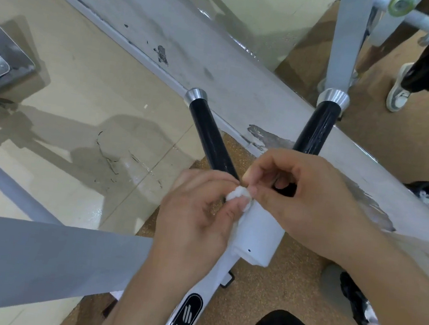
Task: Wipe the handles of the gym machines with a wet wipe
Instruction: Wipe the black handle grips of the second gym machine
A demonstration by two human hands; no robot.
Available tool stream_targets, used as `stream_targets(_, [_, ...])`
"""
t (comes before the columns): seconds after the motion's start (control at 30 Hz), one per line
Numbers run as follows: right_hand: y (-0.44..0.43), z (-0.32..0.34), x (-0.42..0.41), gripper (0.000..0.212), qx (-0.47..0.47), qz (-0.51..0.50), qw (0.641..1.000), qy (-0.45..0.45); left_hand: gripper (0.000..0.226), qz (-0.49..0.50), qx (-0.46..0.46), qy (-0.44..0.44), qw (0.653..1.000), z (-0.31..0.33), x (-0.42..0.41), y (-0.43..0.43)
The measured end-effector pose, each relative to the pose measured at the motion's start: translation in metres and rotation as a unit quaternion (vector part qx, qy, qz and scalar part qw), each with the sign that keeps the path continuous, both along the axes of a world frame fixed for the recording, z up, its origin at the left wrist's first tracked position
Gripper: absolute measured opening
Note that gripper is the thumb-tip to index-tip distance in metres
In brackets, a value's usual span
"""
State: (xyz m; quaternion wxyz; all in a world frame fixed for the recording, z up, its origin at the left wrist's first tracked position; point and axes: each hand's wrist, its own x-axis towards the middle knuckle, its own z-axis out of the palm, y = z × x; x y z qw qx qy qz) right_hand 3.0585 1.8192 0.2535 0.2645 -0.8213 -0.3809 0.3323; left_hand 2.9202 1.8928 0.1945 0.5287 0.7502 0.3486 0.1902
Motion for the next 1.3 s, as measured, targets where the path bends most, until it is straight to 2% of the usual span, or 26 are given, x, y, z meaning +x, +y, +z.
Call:
stream_targets(0.07, [-0.001,-0.005,-0.002,0.018,0.026,-0.043,0.999,-0.006,0.006,0.126,-0.178,-0.023,0.976,0.0,-0.009,-0.006])
stream_targets(0.1, [-0.001,-0.008,-0.004,0.018,0.027,-0.054,0.998,-0.019,0.004,0.168,-0.23,-0.023,0.958,-0.001,-0.011,-0.008])
stream_targets(0.2, [0.003,-0.016,-0.014,0.017,-0.01,-0.031,0.994,-0.103,0.004,0.196,-0.35,-0.04,0.915,-0.005,-0.01,-0.019])
stream_targets(0.27, [0.005,-0.023,-0.024,0.018,-0.027,-0.007,0.982,-0.188,0.005,0.211,-0.387,-0.064,0.895,-0.008,-0.005,-0.024])
stream_targets(0.33, [0.006,-0.03,-0.031,0.018,-0.011,-0.009,0.971,-0.237,0.002,0.222,-0.411,-0.086,0.88,-0.012,0.003,-0.024])
stream_targets(0.4, [0.006,-0.036,-0.035,0.017,0.009,-0.014,0.967,-0.256,0.01,0.243,-0.43,-0.11,0.863,-0.019,0.01,-0.021])
stream_targets(0.47, [0.006,-0.037,-0.038,0.027,0.014,-0.01,0.965,-0.263,0.016,0.266,-0.459,-0.13,0.838,-0.024,0.016,-0.02])
stream_targets(0.53, [0.005,-0.036,-0.04,0.037,-0.015,0.001,0.96,-0.279,0.015,0.28,-0.514,-0.149,0.797,-0.026,0.017,-0.024])
stream_targets(0.63, [0.006,-0.033,-0.04,0.04,-0.067,0.02,0.952,-0.299,0.017,0.28,-0.584,-0.153,0.746,-0.026,0.017,-0.029])
stream_targets(0.73, [0.013,-0.033,-0.037,0.037,-0.114,0.052,0.945,-0.301,0.019,0.296,-0.59,-0.144,0.737,-0.034,0.026,-0.018])
stream_targets(0.83, [0.016,-0.031,-0.032,0.031,-0.127,0.065,0.946,-0.291,0.013,0.333,-0.58,-0.153,0.727,-0.036,0.033,-0.014])
stream_targets(0.93, [0.018,-0.03,-0.03,0.032,-0.127,0.072,0.944,-0.295,0.017,0.354,-0.54,-0.134,0.752,-0.032,0.032,-0.025])
stream_targets(1.0, [0.019,-0.03,-0.029,0.035,-0.126,0.074,0.944,-0.297,0.019,0.386,-0.509,-0.143,0.756,-0.032,0.031,-0.026])
stream_targets(1.1, [0.02,-0.029,-0.028,0.031,-0.129,0.084,0.941,-0.301,0.006,0.396,-0.409,-0.129,0.812,-0.033,0.033,-0.017])
stream_targets(1.17, [0.025,-0.024,-0.024,0.025,-0.142,0.104,0.944,-0.28,0.008,0.378,-0.39,-0.12,0.831,-0.028,0.032,-0.015])
stream_targets(1.23, [0.033,-0.023,-0.016,0.024,-0.155,0.127,0.951,-0.235,0.02,0.355,-0.403,-0.123,0.835,-0.023,0.029,-0.017])
stream_targets(1.3, [0.039,-0.026,-0.007,0.028,-0.161,0.14,0.949,-0.232,0.022,0.354,-0.421,-0.13,0.825,-0.022,0.028,-0.017])
